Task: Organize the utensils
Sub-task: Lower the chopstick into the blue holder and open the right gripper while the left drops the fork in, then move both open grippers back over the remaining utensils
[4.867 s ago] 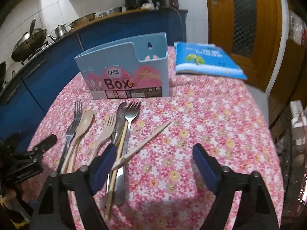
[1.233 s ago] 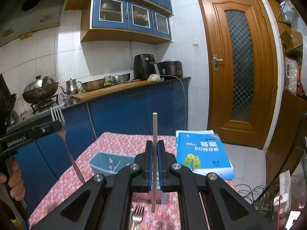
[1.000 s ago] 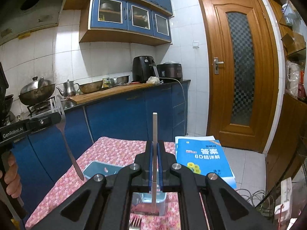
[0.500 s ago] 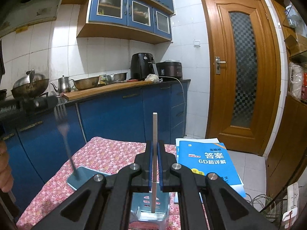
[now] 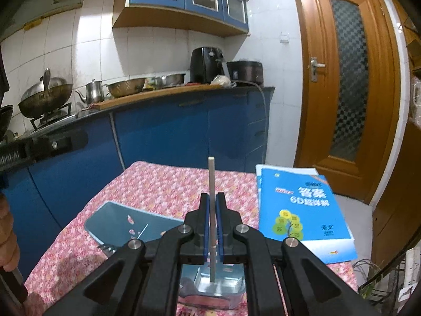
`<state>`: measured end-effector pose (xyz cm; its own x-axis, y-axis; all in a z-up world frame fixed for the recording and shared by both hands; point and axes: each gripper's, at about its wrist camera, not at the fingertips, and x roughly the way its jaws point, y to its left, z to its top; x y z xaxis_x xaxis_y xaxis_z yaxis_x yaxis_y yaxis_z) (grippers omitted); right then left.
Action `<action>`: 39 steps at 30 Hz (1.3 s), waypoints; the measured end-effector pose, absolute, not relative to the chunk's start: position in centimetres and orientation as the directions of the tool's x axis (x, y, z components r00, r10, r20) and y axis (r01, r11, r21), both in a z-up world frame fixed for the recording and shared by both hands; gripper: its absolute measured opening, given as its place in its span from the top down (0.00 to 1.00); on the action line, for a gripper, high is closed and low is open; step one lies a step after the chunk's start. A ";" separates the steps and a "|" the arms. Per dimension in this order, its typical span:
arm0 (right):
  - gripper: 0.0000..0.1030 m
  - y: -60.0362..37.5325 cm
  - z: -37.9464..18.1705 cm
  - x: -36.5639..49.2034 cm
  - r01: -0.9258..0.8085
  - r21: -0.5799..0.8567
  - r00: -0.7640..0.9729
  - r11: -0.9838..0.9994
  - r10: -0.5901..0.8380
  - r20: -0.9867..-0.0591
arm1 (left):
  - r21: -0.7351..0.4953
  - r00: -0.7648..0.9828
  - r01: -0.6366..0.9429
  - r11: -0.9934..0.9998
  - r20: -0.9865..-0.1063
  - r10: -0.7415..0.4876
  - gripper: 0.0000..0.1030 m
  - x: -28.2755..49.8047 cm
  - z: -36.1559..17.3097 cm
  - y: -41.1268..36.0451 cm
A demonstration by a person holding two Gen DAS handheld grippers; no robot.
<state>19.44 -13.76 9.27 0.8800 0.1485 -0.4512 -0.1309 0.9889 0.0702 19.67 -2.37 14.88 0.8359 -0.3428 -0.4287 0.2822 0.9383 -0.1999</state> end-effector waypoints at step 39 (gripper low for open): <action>0.62 -15.6 6.3 12.0 -0.130 0.242 0.781 0.962 0.250 -0.573 | -0.166 0.656 0.214 0.963 -0.706 -0.268 0.64 14.2 5.4 0.3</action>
<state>12.04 -15.65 6.33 0.7807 0.2496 -0.5730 -0.1295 0.9615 0.2423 14.21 0.29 5.43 0.6560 -0.2677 -0.7057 0.2142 0.9626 -0.1661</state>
